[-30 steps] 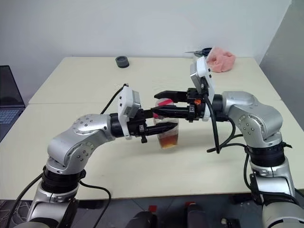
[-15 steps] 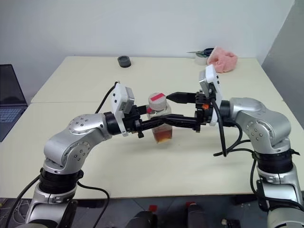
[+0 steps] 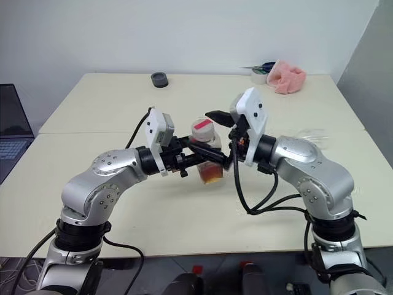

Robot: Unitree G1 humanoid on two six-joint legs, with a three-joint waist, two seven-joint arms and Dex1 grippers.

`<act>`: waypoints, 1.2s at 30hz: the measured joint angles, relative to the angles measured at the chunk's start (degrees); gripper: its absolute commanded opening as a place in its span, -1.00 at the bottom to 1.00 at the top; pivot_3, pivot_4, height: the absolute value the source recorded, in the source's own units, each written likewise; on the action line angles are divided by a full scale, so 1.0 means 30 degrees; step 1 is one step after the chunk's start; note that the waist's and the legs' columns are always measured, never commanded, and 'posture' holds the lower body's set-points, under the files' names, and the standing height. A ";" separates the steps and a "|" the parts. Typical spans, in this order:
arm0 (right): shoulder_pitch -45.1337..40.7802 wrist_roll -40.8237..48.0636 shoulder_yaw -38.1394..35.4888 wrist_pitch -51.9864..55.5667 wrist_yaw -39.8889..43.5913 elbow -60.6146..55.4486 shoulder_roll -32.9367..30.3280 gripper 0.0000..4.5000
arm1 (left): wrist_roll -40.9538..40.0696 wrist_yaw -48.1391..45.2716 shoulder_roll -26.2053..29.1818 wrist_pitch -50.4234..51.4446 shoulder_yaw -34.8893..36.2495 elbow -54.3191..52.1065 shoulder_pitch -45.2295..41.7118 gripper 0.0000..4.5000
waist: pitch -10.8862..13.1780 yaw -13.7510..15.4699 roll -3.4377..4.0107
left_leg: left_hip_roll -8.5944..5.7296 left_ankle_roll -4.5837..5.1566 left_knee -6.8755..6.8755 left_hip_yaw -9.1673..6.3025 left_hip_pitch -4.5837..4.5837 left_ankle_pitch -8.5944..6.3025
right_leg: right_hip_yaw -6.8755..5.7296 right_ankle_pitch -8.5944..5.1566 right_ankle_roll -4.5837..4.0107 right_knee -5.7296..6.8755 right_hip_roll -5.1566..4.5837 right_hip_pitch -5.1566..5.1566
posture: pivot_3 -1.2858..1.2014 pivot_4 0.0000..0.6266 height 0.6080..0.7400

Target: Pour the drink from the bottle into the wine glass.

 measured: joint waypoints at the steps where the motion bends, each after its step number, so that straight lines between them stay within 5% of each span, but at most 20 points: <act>1: -0.0165 -0.0014 -0.0044 0.0044 -0.0256 0.0104 0.0267 0.99 | 0.0000 -0.0001 0.0012 0.0001 0.0001 0.0003 0.0000 -0.14 | 0.0000 -0.0006 0.0000 | 0.0002 0.0000 0.0000 -0.0001 0.0001 0.0000 | -0.0001 0.0000 0.0000 0.0001 0.0001 0.0000 | 0.03 -0.52 1.00; 7: -0.0553 0.0361 -0.0092 0.0665 -0.1015 0.0339 0.1130 0.91 | -0.0001 -0.0027 0.0058 0.0002 -0.0004 0.0003 0.0000 -0.14 | 0.0000 -0.0011 0.0001 | -0.0002 0.0000 -0.0002 -0.0001 0.0000 0.0000 | -0.0001 0.0000 0.0000 -0.0001 0.0002 0.0001 | 0.03 -0.52 1.00; 15: -0.0469 0.0373 -0.0031 0.0718 -0.0680 0.0341 0.0835 -0.19 | -0.0003 -0.0011 0.0104 0.0007 -0.0003 0.0001 -0.0001 -0.14 | 0.0001 -0.0013 0.0002 | 0.0001 0.0001 -0.0004 -0.0001 0.0001 0.0000 | -0.0002 0.0000 0.0000 0.0002 0.0004 -0.0001 | 0.03 -0.52 1.00; 27: -0.0446 0.0312 -0.0022 0.0284 0.0044 0.0623 0.0632 -0.20 | -0.0036 -0.0051 0.0133 0.0020 -0.0008 -0.0014 -0.0003 -0.14 | 0.0001 -0.0013 0.0002 | 0.0001 0.0001 -0.0004 0.0001 0.0001 -0.0001 | -0.0003 0.0000 0.0000 0.0000 0.0005 0.0000 | 0.03 -0.52 1.00; 36: -0.2457 0.0601 0.0305 -0.3084 0.8511 0.5990 -0.1183 -0.20 | -0.0730 -0.0877 0.0456 0.0389 -0.0020 -0.0408 -0.0146 -0.14 | 0.0008 -0.0134 0.0011 | 0.0018 0.0008 -0.0008 0.0022 0.0023 -0.0004 | -0.0011 0.0000 0.0000 0.0008 0.0034 0.0009 | 0.03 -0.52 1.00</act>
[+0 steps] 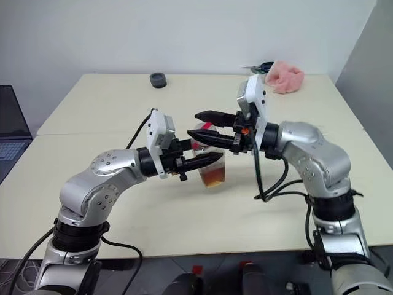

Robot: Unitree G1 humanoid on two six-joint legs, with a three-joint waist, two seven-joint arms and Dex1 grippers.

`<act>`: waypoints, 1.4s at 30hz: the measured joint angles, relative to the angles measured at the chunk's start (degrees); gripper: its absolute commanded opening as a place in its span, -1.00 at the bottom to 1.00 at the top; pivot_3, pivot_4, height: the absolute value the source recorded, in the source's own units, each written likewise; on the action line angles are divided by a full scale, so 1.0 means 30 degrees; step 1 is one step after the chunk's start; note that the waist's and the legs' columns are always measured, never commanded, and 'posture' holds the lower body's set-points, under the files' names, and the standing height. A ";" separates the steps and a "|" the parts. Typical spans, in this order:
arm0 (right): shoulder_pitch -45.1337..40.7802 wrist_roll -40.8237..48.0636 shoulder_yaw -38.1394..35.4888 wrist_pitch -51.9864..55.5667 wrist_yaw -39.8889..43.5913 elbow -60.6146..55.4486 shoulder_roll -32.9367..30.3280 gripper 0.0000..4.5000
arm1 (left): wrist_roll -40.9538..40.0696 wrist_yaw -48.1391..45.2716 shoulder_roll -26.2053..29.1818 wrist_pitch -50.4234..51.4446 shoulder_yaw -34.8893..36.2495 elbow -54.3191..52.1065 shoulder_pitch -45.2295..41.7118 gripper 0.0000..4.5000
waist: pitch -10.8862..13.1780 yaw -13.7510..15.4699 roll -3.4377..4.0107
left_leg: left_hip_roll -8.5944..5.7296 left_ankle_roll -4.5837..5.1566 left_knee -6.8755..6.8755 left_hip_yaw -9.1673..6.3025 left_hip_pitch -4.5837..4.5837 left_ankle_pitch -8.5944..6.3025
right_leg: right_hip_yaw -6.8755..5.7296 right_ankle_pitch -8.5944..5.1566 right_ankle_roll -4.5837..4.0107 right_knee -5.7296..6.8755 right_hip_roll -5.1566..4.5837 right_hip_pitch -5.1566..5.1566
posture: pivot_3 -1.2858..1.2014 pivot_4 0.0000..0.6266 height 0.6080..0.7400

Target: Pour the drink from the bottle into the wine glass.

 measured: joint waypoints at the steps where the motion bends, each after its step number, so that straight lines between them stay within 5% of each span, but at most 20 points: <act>1: -0.0554 -0.0012 0.0103 -0.0177 0.0849 0.1022 0.0081 -0.20 | -0.0076 0.0023 0.0049 0.0042 0.0069 -0.0001 -0.0028 -0.14 | 0.0001 -0.0013 0.0002 | 0.0001 0.0000 -0.0002 0.0001 0.0002 0.0000 | 0.0003 0.0000 0.0000 0.0004 0.0000 -0.0001 | 0.03 -0.52 1.00; 4: -0.1535 -0.0322 0.0507 -0.0947 0.2428 0.2965 0.0282 -0.20 | -0.0135 0.0106 0.0144 0.0163 0.0274 -0.0011 -0.0028 -0.14 | 0.0001 0.0019 0.0002 | -0.0006 -0.0001 0.0000 -0.0005 -0.0004 0.0001 | 0.0009 0.0000 -0.0001 -0.0005 -0.0009 -0.0004 | 0.03 -0.52 1.00; 5: -0.1742 -0.0510 0.0641 -0.1230 0.2934 0.3414 0.0285 0.12 | -0.0151 0.0142 0.0173 0.0251 0.0292 -0.0059 0.0003 -0.14 | 0.0001 0.0054 0.0003 | -0.0010 -0.0002 0.0000 -0.0007 -0.0010 0.0001 | 0.0010 0.0000 0.0000 -0.0012 -0.0014 -0.0004 | 0.03 -0.52 1.00; 12: -0.1925 -0.1058 0.0946 -0.1666 0.4872 0.4741 -0.0029 0.98 | -0.0669 0.0330 0.0504 0.0694 0.0626 -0.0943 0.0418 -0.14 | 0.0003 0.0106 0.0002 | -0.0020 -0.0003 0.0004 -0.0011 -0.0022 0.0000 | 0.0013 0.0000 0.0000 -0.0021 -0.0040 -0.0007 | 0.03 -0.52 1.00; 17: -0.1471 -0.1332 0.0241 -0.1332 0.3796 0.4144 -0.0346 0.98 | -0.0770 0.0553 0.0548 0.0892 0.0764 -0.1081 0.0690 -0.14 | 0.0003 0.0120 0.0002 | -0.0021 -0.0004 0.0004 -0.0017 -0.0024 0.0000 | 0.0012 0.0000 0.0000 -0.0020 -0.0041 -0.0008 | 0.03 -0.52 1.00; 28: 0.1886 0.0021 -0.0870 0.1635 -0.2142 -0.4159 0.0203 0.98 | -0.0709 0.1045 -0.0103 0.0859 0.0669 -0.0624 0.0453 -0.14 | 0.0003 0.0087 0.0005 | -0.0018 -0.0006 0.0011 -0.0022 -0.0022 0.0000 | 0.0007 0.0000 0.0000 0.0002 -0.0041 -0.0009 | 0.03 -0.52 1.00; 42: 0.0858 -0.2267 0.0106 0.0743 -0.5231 -0.3033 0.2017 0.98 | -0.0545 0.0929 -0.0435 0.0857 0.0577 -0.0309 0.0076 -0.14 | 0.0004 0.0107 0.0006 | -0.0021 -0.0008 0.0009 -0.0018 -0.0021 0.0002 | 0.0011 0.0000 0.0000 -0.0003 -0.0037 -0.0014 | 0.03 -0.52 1.00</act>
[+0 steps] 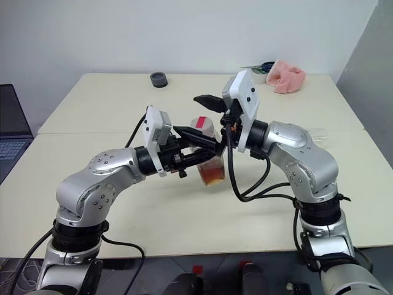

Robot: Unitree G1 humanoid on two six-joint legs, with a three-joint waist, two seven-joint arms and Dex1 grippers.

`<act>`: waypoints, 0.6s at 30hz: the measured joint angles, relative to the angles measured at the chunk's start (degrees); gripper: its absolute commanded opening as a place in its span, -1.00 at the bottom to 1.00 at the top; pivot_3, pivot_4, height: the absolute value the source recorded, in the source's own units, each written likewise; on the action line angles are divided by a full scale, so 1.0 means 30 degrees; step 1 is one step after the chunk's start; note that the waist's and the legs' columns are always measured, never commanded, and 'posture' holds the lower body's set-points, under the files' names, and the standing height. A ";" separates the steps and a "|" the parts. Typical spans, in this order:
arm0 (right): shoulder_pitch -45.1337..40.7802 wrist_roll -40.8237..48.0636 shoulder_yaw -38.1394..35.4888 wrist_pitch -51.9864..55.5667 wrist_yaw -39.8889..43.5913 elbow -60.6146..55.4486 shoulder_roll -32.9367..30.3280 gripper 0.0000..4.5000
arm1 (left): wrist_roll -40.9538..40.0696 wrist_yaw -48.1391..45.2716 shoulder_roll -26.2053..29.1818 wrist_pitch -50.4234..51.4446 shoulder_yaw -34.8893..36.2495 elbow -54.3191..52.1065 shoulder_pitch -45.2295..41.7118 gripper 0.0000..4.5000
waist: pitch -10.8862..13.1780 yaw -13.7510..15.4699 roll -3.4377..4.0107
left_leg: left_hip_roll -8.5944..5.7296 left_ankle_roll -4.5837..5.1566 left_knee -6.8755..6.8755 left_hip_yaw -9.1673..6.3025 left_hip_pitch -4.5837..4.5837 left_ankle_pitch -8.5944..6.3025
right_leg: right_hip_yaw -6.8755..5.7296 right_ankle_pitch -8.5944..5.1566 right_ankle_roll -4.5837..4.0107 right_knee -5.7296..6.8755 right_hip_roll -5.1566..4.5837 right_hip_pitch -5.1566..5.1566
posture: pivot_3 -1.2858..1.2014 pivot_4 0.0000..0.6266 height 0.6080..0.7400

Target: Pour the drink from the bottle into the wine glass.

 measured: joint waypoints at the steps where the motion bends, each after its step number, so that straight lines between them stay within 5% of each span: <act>1: -0.0001 -0.0084 0.0000 -0.0001 0.0002 0.0016 -0.0060 0.98 | 0.0005 -0.0022 0.0000 0.0000 0.0000 0.0001 -0.0009 -0.14 | 0.0000 0.0000 0.0000 | 0.0000 0.0000 0.0000 0.0001 0.0000 0.0000 | 0.0001 0.0000 0.0000 0.0000 0.0000 0.0000 | 0.03 -0.52 1.00; 18: 0.0244 0.0645 -0.0718 0.0735 0.0267 0.0129 -0.1764 0.98 | 0.0324 -0.0011 -0.0001 0.0000 -0.0073 0.0518 -0.0120 -0.14 | 0.0000 -0.0004 0.0000 | 0.0002 0.0001 -0.0001 0.0004 0.0000 0.0000 | 0.0000 0.0000 0.0000 0.0000 0.0001 0.0002 | 0.03 -0.52 1.00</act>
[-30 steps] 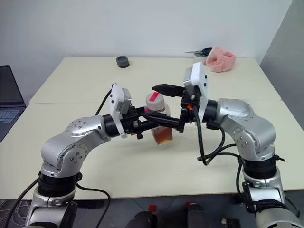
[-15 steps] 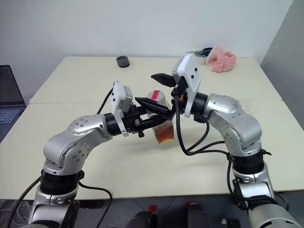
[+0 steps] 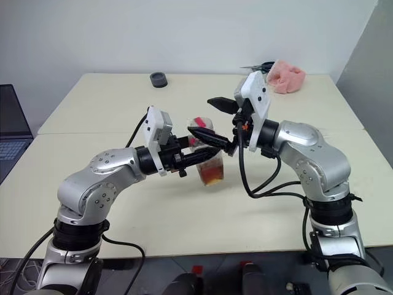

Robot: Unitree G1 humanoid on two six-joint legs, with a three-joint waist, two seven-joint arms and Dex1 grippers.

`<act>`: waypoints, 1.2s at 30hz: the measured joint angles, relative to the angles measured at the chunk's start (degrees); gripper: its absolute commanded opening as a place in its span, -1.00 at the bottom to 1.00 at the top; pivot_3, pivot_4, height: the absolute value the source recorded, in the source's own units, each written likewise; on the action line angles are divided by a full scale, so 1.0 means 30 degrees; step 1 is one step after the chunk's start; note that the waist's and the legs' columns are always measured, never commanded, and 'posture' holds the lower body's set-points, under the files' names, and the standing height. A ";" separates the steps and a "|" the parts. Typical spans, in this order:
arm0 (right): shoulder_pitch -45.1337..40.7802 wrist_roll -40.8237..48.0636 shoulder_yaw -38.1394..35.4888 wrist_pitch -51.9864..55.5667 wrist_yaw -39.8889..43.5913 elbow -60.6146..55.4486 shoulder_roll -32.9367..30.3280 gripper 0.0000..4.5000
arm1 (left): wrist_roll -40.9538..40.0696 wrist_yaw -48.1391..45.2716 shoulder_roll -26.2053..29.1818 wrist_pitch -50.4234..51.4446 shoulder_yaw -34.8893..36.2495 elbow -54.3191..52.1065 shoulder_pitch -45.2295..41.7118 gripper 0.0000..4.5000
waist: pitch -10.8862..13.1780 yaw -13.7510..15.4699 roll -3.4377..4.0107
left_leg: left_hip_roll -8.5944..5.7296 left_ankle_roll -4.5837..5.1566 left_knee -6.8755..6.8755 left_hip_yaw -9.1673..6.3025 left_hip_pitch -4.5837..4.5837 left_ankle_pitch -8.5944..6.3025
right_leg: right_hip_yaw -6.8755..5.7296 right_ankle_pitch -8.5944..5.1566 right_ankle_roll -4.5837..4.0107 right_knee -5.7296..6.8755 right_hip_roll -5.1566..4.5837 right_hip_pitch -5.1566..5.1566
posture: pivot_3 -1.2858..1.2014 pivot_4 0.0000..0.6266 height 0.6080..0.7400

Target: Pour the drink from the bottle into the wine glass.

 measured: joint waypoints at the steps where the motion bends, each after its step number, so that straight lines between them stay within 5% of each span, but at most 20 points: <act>1: 0.0016 0.0196 -0.0126 0.0130 0.0027 -0.0017 -0.0115 0.98 | 0.0006 -0.0001 0.0000 0.0000 0.0000 0.0000 -0.0010 -0.14 | 0.0000 0.0000 0.0000 | 0.0000 0.0000 0.0000 0.0001 0.0000 0.0000 | 0.0001 0.0000 0.0000 -0.0002 0.0000 0.0001 | 0.03 -0.52 1.00; 21: 0.0401 0.1007 -0.1295 0.0368 -0.0189 -0.0285 -0.1318 0.98 | 0.0079 -0.0261 0.0079 0.0000 0.0000 0.0125 -0.0167 -0.14 | 0.0000 0.0008 -0.0001 | 0.0002 0.0001 0.0000 0.0007 -0.0001 0.0000 | 0.0002 0.0000 0.0000 -0.0003 0.0000 0.0004 | 0.03 -0.52 1.00; 36: 0.0114 0.4370 -0.1305 0.2164 -0.0178 -0.0700 -0.0618 0.98 | 0.0076 -0.0414 0.0077 -0.0001 0.0001 0.0117 -0.0185 -0.14 | 0.0000 0.0004 -0.0001 | 0.0002 0.0002 0.0001 0.0006 -0.0001 -0.0001 | 0.0002 0.0000 0.0001 -0.0004 0.0000 0.0006 | 0.03 -0.52 1.00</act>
